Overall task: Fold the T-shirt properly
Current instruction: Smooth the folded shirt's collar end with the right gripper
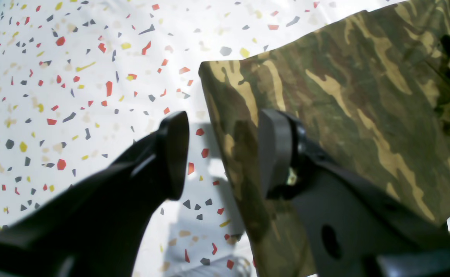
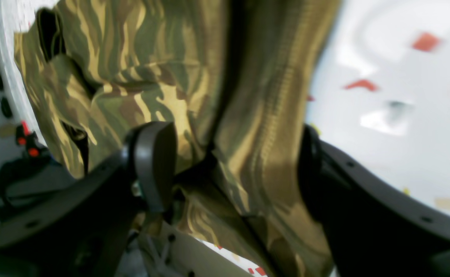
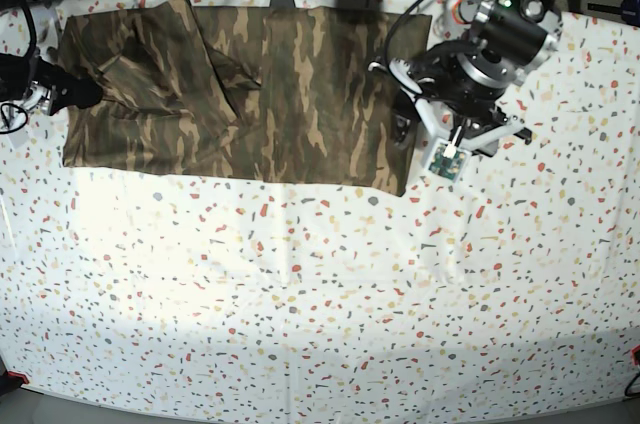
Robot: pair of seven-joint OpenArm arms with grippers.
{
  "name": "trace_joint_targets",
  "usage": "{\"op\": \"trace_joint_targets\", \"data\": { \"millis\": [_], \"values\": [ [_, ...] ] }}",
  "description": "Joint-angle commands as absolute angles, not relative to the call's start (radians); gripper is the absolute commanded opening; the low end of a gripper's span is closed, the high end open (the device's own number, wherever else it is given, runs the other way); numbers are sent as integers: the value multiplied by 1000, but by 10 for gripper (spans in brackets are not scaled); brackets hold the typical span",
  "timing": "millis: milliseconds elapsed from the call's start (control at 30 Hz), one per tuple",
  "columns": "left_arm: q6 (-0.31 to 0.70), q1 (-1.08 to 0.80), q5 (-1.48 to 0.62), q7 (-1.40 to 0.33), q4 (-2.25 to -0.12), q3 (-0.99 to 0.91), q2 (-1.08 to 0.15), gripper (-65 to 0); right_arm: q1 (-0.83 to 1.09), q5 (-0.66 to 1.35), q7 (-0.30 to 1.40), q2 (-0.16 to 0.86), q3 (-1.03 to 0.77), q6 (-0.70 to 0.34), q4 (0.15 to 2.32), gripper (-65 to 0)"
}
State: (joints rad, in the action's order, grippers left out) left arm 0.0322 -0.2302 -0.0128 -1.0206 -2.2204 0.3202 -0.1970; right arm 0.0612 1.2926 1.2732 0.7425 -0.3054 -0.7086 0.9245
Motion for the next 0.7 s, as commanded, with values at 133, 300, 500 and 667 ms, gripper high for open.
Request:
{"op": "trace_joint_targets", "data": {
  "millis": [133, 300, 500, 667],
  "values": [
    [30, -225, -12, -995, -2239, 318, -197, -365, 46, 1328, 1317, 740, -254, -698, 926, -259],
    [30, -225, -12, -994, -2239, 318, -197, -365, 45, 1346, 1317, 740, -254, -698, 927, -420],
    [30, -228, -11, -1014, -2239, 318, -198, -367, 38, 1394, 1317, 739, -254, -698, 927, -650],
    [58, -266, 10, -1080, -2237, 318, -201, -367, 14, 1425, 1318, 739, -254, -698, 932, -650]
  ]
}}
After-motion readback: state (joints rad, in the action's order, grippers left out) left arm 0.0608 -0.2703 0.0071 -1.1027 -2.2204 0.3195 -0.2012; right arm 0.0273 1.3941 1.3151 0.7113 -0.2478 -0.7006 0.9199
